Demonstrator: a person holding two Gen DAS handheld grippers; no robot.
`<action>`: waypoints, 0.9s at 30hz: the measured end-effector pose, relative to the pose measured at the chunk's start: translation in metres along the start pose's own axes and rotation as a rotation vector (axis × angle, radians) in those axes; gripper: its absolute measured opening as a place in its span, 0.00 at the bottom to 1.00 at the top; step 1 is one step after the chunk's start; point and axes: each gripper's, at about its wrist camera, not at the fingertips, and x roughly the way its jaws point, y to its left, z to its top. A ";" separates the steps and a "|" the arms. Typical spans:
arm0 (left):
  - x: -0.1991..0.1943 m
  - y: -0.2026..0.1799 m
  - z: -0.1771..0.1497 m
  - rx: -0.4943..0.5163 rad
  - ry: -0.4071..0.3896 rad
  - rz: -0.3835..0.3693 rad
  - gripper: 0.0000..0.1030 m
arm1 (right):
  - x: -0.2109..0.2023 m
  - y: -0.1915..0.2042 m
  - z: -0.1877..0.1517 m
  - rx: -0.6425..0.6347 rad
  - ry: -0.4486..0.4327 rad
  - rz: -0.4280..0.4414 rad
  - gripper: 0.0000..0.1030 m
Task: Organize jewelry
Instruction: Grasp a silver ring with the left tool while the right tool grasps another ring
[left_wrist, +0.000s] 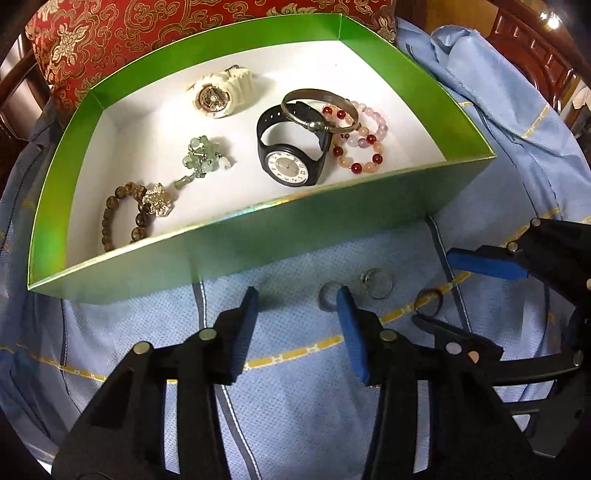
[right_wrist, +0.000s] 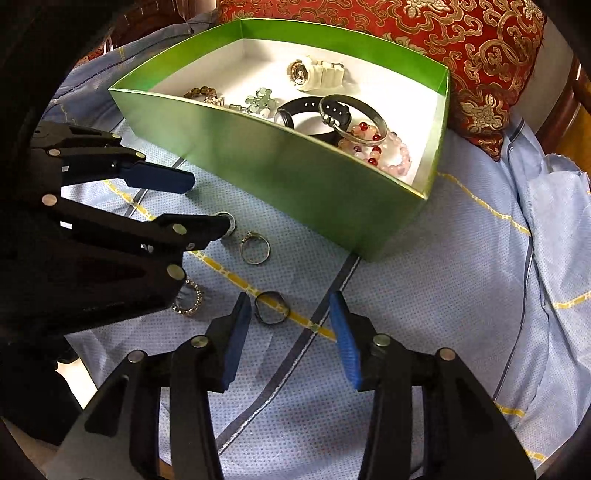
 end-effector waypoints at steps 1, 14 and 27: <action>0.000 -0.001 0.000 0.007 -0.001 0.001 0.41 | 0.000 0.000 0.000 0.001 0.000 0.000 0.43; -0.012 0.033 -0.006 -0.099 0.029 0.054 0.39 | -0.003 -0.013 0.002 0.036 -0.004 -0.025 0.42; -0.017 -0.002 -0.004 0.005 0.025 -0.033 0.42 | -0.004 -0.001 0.002 -0.019 -0.013 -0.029 0.42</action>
